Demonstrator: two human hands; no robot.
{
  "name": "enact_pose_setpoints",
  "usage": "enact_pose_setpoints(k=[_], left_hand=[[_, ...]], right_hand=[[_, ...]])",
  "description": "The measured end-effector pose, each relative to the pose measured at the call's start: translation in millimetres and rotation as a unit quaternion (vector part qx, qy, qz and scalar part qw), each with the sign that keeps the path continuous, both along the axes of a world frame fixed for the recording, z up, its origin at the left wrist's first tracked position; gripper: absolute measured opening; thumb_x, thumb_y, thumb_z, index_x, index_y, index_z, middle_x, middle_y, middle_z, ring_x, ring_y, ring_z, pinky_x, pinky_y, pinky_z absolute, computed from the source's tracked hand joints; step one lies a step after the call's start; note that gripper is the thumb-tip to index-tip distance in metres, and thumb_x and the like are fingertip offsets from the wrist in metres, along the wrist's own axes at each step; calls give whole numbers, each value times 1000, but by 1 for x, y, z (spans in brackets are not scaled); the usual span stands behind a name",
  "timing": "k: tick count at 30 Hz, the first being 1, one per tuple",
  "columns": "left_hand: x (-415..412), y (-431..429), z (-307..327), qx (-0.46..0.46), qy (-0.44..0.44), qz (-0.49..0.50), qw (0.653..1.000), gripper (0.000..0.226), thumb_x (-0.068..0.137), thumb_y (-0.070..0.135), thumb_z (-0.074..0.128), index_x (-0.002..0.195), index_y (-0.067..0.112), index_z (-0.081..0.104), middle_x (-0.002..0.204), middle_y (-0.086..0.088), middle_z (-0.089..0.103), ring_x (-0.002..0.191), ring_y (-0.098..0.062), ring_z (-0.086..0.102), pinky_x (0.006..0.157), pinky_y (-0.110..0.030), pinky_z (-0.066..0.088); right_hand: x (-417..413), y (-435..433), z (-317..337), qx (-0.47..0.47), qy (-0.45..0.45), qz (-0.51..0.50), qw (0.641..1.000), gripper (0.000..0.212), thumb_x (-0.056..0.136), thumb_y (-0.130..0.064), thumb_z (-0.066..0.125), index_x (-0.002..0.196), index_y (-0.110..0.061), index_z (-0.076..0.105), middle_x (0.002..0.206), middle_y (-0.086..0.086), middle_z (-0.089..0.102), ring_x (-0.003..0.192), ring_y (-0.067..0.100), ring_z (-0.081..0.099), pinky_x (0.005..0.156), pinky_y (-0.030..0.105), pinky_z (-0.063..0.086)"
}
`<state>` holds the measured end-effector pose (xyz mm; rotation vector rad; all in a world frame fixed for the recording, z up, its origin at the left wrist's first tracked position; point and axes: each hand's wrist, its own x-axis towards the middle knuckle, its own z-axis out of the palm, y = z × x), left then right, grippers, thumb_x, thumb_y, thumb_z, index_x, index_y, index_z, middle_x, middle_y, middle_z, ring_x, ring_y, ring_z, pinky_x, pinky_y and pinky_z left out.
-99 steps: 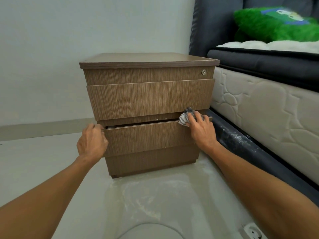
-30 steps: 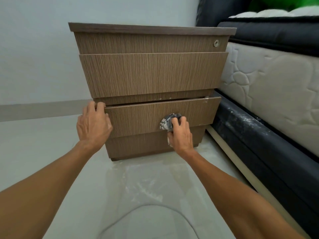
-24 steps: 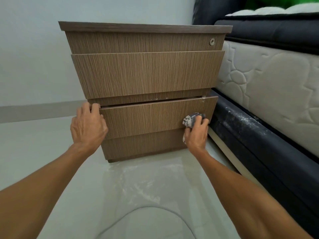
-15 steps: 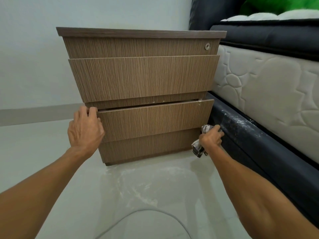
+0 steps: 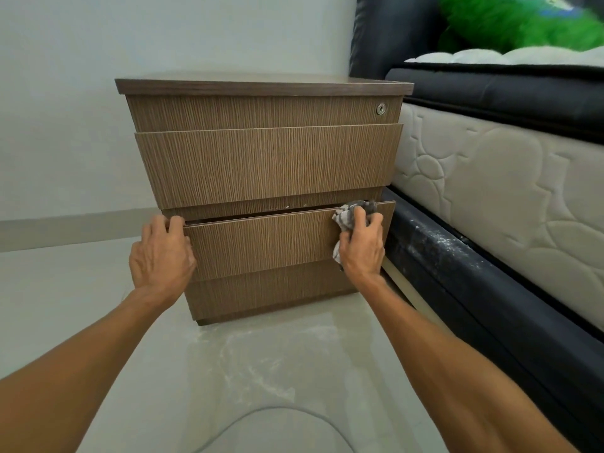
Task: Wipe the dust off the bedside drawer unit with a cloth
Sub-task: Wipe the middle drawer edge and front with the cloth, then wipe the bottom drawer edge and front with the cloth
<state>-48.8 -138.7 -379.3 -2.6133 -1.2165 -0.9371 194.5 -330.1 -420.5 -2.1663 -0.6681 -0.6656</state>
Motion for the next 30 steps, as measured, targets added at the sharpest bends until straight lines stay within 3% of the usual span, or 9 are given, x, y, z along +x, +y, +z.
enact_pose_setpoints(k=[5, 9, 11, 14, 16, 21, 24, 28, 30], left_hand=[[0, 3, -2, 9, -7, -4, 1000, 16, 92, 14, 55, 105, 5, 54, 100, -16, 53, 88, -33, 52, 65, -43, 45], [1, 2, -5, 4, -30, -14, 999, 19, 92, 13, 55, 109, 5, 53, 105, -17, 53, 92, -34, 53, 69, -44, 45], [-3, 0, -11, 10, -30, -30, 999, 31, 91, 11, 56, 121, 4, 51, 117, -19, 53, 103, -36, 53, 78, -46, 47], [-15, -10, -32, 56, 53, -69, 995, 65, 86, 7, 58, 146, 7, 33, 152, -17, 32, 139, -36, 33, 104, -53, 36], [-19, -16, -48, 50, 107, -81, 990, 80, 84, 8, 59, 152, 11, 19, 162, -12, 9, 148, -33, 16, 112, -55, 25], [-17, -16, -62, 16, 123, -70, 990, 91, 84, 7, 59, 154, 15, 1, 161, -7, -15, 150, -29, 0, 117, -56, 16], [-18, -13, -64, 16, 142, -65, 988, 98, 82, 6, 61, 153, 17, -6, 159, -5, -23, 149, -28, -7, 117, -54, 11], [-16, -4, -60, 19, 158, -62, 985, 100, 82, 4, 60, 152, 18, -10, 158, -4, -27, 149, -27, -9, 118, -52, 9], [-12, 0, -57, 10, 164, -60, 985, 100, 82, 5, 61, 153, 18, -9, 159, -4, -26, 150, -27, -9, 118, -52, 9]], right_hand=[[25, -9, 1, 89, 117, -92, 985, 32, 91, -16, 60, 118, -18, 43, 117, 13, 41, 95, 29, 54, 67, 30, 38], [40, -27, -3, 143, 311, -148, 928, 38, 92, -10, 59, 124, -16, 38, 128, 18, 39, 94, 33, 57, 66, 34, 39], [37, -36, -12, 139, 359, -157, 910, 45, 91, -9, 62, 128, -16, 38, 132, 19, 38, 101, 35, 57, 69, 34, 44], [22, -39, -32, 117, 372, -158, 907, 51, 90, -12, 64, 132, -17, 36, 134, 20, 38, 105, 37, 56, 76, 40, 52], [8, -35, -41, 104, 363, -142, 915, 50, 89, -14, 64, 130, -18, 36, 131, 19, 40, 102, 37, 57, 79, 44, 53], [-22, -12, -48, 75, 323, -90, 939, 45, 89, -17, 65, 125, -17, 39, 126, 17, 45, 92, 27, 55, 75, 40, 51], [-35, -1, -47, 57, 304, -67, 949, 44, 89, -14, 63, 126, -16, 39, 125, 18, 45, 98, 31, 57, 79, 42, 52], [-46, 9, -44, 49, 293, -38, 954, 40, 88, -15, 64, 120, -17, 40, 122, 16, 46, 97, 34, 59, 81, 49, 54], [-50, 13, -44, 45, 285, -27, 957, 40, 89, -13, 63, 122, -14, 41, 123, 17, 46, 97, 34, 59, 77, 43, 53]])
